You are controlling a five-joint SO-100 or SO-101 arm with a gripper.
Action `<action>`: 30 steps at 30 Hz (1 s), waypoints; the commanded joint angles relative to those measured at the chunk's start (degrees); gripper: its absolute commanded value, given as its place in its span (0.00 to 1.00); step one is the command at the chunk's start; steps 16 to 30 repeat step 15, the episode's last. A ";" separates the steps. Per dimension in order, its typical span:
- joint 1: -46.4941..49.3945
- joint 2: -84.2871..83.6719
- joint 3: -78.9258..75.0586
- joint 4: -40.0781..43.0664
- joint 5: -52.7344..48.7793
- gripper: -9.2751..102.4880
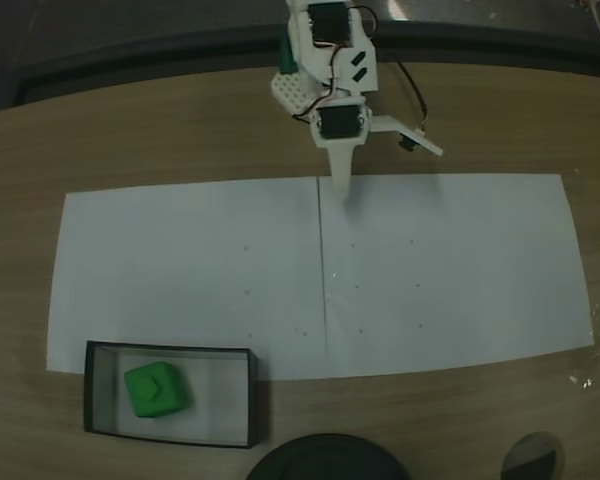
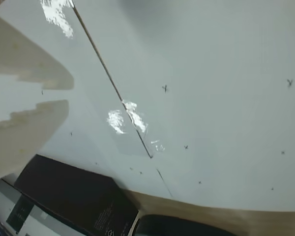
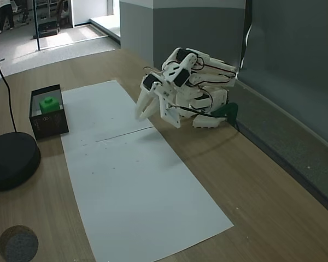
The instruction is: Grab a green square and put it in the box.
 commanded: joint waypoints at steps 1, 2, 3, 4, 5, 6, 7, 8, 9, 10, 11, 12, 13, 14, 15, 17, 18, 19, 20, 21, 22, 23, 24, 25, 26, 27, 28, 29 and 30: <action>0.26 1.32 -1.58 3.78 -0.18 0.08; 0.26 1.32 -1.85 5.10 -0.18 0.08; 0.26 1.32 -2.11 6.33 -0.18 0.08; -0.09 1.32 -2.55 7.56 -0.18 0.08; -0.26 1.32 -2.90 8.96 -0.18 0.08; -0.26 1.32 -2.99 9.49 -0.18 0.08; -0.18 1.32 -2.99 9.40 0.00 0.08; 0.00 1.32 -2.99 9.32 0.09 0.08; 0.00 1.32 -2.99 9.32 0.18 0.08; 0.00 1.32 -2.99 9.32 0.18 0.08; 0.00 1.32 -2.99 9.32 0.18 0.08; -0.18 1.32 -2.99 9.32 0.09 0.08; -0.18 1.32 -2.99 9.32 0.00 0.08; -0.18 1.32 -2.99 9.32 0.00 0.08; -0.18 1.32 -2.99 9.32 0.00 0.08; -0.18 1.32 -2.99 9.32 0.00 0.08; -0.18 1.32 -2.99 9.32 0.00 0.08; -0.18 1.32 -2.99 9.32 0.00 0.08; -0.18 1.32 -2.99 9.32 0.00 0.08; -0.18 1.32 -2.99 9.32 0.00 0.08; -0.18 1.32 -2.99 9.32 0.00 0.08; -0.18 1.32 -2.99 9.32 0.00 0.08; -0.18 1.32 -2.99 9.32 0.00 0.08; -0.18 1.32 -2.99 9.32 0.00 0.08; -0.18 1.32 -2.99 9.32 0.00 0.08; -0.18 1.32 -2.99 9.32 0.00 0.08; -0.18 1.32 -2.99 9.32 0.00 0.08; -0.18 1.32 -2.99 9.32 0.00 0.08; -0.18 1.32 -2.99 9.32 0.00 0.08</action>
